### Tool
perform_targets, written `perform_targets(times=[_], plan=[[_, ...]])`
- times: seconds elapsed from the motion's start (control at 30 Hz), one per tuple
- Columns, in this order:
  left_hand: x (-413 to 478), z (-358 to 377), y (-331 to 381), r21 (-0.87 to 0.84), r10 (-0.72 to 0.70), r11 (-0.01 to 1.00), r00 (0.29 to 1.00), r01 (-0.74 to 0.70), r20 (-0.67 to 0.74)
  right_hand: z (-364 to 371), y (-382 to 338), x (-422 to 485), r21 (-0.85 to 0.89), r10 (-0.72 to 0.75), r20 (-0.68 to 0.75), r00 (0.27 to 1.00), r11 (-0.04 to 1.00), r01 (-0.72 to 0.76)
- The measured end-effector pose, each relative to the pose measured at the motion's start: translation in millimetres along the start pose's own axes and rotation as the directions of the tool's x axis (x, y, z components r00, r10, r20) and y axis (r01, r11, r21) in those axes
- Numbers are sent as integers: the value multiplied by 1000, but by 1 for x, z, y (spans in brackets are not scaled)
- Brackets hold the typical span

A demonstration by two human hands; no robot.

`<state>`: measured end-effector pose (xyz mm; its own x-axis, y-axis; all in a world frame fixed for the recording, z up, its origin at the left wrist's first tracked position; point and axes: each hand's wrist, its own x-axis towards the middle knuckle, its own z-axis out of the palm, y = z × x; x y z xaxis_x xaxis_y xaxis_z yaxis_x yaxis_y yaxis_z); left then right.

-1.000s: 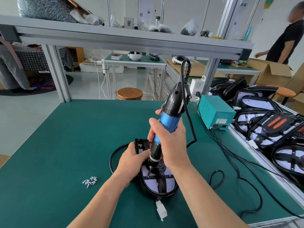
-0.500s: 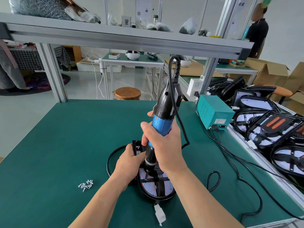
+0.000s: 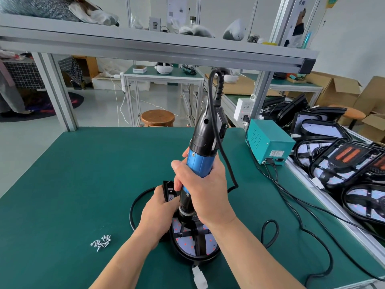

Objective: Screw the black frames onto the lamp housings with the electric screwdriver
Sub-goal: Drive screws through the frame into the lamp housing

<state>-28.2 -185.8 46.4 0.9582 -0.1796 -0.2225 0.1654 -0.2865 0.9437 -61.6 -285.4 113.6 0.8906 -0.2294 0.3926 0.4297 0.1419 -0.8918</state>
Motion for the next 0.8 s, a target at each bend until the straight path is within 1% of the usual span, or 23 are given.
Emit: perform_targets(times=[0.2,0.47,0.7,0.8], plan=[[1,1,-1,3,5,1000,1000,-5,-8,2,4,1,-5,5,56,998,1000,-5],[-2,1,0,30,-17,999,1000,17,-10,0,1,6,79,59,133,989,994,-70],[0,-1,-2,53,35,998,999,-35,9,2,-5,0,29,47,214,976,998,-55],[2,-2,-3,46,31,998,999,-32,15,2,-9,-1,22,41,230,972,999,-47]])
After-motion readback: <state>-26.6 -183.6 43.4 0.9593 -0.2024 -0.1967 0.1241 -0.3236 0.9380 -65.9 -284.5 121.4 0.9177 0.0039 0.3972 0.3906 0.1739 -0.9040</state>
